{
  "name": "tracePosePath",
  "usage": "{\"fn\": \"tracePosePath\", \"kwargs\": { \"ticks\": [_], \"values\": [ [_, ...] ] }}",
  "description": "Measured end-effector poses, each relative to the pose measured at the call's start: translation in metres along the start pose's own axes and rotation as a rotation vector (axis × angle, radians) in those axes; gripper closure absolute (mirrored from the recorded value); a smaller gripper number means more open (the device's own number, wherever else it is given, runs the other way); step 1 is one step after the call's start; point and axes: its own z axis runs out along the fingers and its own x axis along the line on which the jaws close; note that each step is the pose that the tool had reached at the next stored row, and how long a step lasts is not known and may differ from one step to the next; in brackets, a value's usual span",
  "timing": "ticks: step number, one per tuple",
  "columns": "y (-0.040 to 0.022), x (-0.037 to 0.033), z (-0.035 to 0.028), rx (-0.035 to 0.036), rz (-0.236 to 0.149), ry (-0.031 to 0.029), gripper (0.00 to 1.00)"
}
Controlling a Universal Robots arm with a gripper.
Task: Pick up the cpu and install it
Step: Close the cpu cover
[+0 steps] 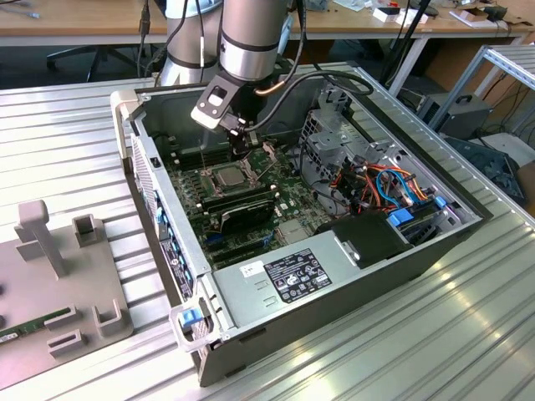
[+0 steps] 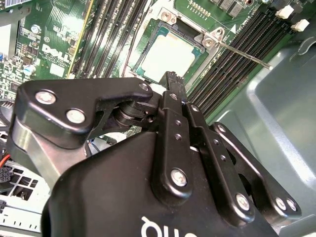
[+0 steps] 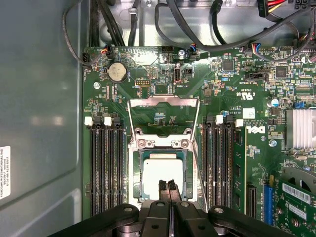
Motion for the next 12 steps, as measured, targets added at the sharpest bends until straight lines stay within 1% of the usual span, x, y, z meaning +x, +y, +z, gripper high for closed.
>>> {"fn": "tracePosePath", "kwargs": {
  "ticks": [2, 5, 7, 8, 12],
  "values": [
    [0.0000, 0.0000, -0.0002, 0.0001, 0.000, -0.0001, 0.89],
    [0.0002, 0.0001, -0.0042, 0.0001, 0.000, 0.0000, 0.89],
    [0.0004, 0.0001, -0.0086, 0.0000, 0.000, 0.0001, 0.89],
    [0.0005, 0.0002, -0.0098, 0.0000, 0.000, 0.0001, 0.89],
    [0.0005, 0.0002, -0.0100, 0.0000, 0.000, 0.0001, 0.89]
  ]
}}
